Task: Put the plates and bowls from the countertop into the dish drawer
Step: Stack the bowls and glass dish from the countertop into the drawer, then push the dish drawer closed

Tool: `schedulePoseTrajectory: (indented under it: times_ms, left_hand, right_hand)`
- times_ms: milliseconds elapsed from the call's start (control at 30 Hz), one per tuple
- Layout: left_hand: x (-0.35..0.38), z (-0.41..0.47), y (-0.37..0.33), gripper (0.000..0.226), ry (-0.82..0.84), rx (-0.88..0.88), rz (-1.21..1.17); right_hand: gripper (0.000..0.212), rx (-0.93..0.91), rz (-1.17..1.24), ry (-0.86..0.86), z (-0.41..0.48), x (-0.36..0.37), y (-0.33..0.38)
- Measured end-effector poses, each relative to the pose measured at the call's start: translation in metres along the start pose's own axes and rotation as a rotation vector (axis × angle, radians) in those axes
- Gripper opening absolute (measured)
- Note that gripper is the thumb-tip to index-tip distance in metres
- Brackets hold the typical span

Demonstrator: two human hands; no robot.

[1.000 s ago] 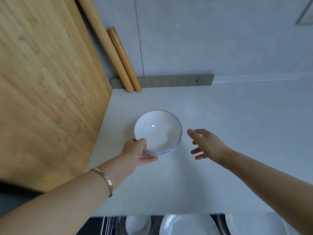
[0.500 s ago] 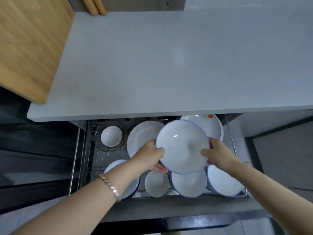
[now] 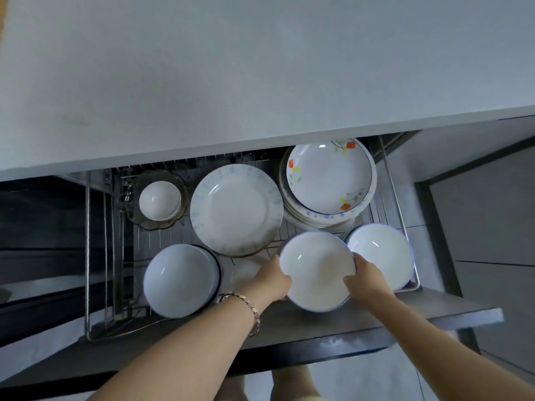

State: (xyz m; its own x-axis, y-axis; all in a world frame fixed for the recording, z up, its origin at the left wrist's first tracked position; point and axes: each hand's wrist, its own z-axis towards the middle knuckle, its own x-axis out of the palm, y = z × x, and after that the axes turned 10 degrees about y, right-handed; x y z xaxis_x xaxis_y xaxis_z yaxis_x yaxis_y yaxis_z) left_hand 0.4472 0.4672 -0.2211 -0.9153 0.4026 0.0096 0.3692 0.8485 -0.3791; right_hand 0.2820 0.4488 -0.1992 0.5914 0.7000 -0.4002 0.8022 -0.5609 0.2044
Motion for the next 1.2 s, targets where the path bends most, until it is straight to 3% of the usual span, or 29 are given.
schedulePoseTrajectory:
  times_ms: [367,500,600,733,833,967,1100,1200]
  left_hand:
    - [0.011,-0.002,0.002,0.064,-0.051,-0.099,0.211]
    - [0.003,-0.018,0.006,0.049,-0.090,-0.059,0.338]
    - [-0.004,-0.038,0.018,0.034,-0.247,0.001,0.318]
    - [-0.007,-0.071,0.038,0.020,-0.317,0.038,0.097]
    - [-0.003,-0.098,0.048,0.027,-0.237,0.061,-0.094]
    - [0.003,-0.130,0.071,0.025,-0.105,0.041,-0.287]
    - [0.014,-0.147,0.105,0.020,0.045,-0.076,-0.566]
    - [0.023,-0.141,0.121,0.036,0.007,-0.076,-0.758]
  right_hand:
    - [0.054,0.008,-0.016,0.019,0.010,0.010,-0.004]
    - [0.056,0.059,0.005,-0.025,0.001,0.008,-0.002]
    - [0.057,0.053,0.048,-0.108,-0.013,0.000,-0.003]
    - [0.044,0.012,0.133,-0.226,-0.040,-0.005,-0.003]
    - [0.022,-0.019,0.033,-0.171,-0.069,0.009,-0.005]
    - [0.024,-0.045,-0.041,-0.089,-0.095,0.048,-0.018]
    - [0.032,0.044,0.371,0.000,-0.108,0.085,-0.037]
    - [0.033,0.059,0.619,-0.036,-0.112,0.091,-0.045]
